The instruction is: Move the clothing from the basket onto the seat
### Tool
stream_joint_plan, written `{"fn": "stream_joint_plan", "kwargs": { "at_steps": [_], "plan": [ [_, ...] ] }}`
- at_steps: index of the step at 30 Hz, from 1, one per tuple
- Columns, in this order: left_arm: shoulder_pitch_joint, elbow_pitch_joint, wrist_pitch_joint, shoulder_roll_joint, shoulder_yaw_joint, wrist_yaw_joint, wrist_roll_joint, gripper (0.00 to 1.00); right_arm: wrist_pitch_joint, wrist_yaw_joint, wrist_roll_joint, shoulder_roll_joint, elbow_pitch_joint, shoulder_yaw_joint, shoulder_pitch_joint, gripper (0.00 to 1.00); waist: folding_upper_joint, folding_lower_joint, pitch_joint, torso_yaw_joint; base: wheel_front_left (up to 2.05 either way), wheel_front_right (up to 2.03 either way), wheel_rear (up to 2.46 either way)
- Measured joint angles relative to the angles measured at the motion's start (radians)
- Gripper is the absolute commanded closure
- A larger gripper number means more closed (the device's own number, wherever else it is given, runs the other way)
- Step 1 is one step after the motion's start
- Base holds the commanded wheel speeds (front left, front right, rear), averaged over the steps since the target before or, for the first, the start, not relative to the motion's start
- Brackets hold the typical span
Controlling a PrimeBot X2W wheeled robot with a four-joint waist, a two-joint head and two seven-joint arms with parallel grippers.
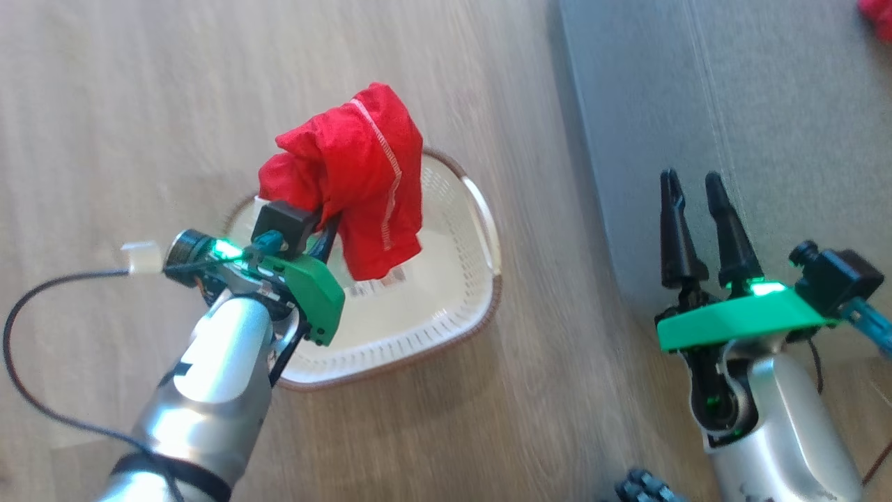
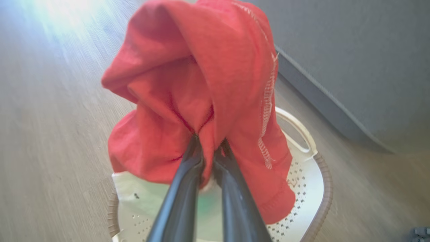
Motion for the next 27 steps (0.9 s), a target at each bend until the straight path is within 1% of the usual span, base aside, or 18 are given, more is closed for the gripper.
{"fn": "stream_joint_plan", "kwargs": {
  "at_steps": [4,10,14,18,22,25,27],
  "plan": [
    [0.075,-0.16,0.0,-0.007,0.068,0.007,-0.03,1.0,0.0,0.0,-0.016,0.0,0.02,-0.006,0.031,0.0,0.0,0.0,-0.084,0.044,0.0,0.0,0.0],
    [0.184,-0.417,0.0,-0.028,0.177,0.009,-0.04,1.0,0.0,0.0,-0.02,0.0,0.03,-0.012,0.075,0.0,0.0,0.0,-0.201,0.102,0.0,0.0,0.0],
    [0.26,-0.581,0.0,-0.039,0.254,0.007,-0.05,1.0,0.0,0.0,-0.02,0.0,0.039,-0.006,0.108,0.0,0.0,-0.0001,-0.269,0.134,0.0,0.0,0.0],
    [0.315,-0.74,-0.001,-0.047,0.309,0.006,-0.067,1.0,0.0,0.0,-0.02,0.0,0.041,0.005,0.135,0.0,0.0,-0.0001,-0.327,0.158,0.0,0.0,0.0],
    [0.361,-0.887,-0.002,-0.048,0.322,0.014,-0.12,1.0,0.0,0.0,-0.02,0.0,0.043,0.01,0.157,0.0,0.0,-0.0001,-0.375,0.173,0.0,0.0,0.0],
    [0.392,-0.962,-0.006,-0.048,0.311,0.016,-0.125,1.0,0.0,0.0,-0.02,0.0,0.042,0.01,0.177,0.0,0.0,-0.0001,-0.398,0.181,0.0,0.0,0.0],
    [0.411,-0.99,-0.009,-0.048,0.285,0.006,-0.115,1.0,0.0,0.0,-0.02,0.0,0.04,0.01,0.184,0.0,0.0,-0.0001,-0.407,0.184,0.0,0.0,0.0]
  ]
}}
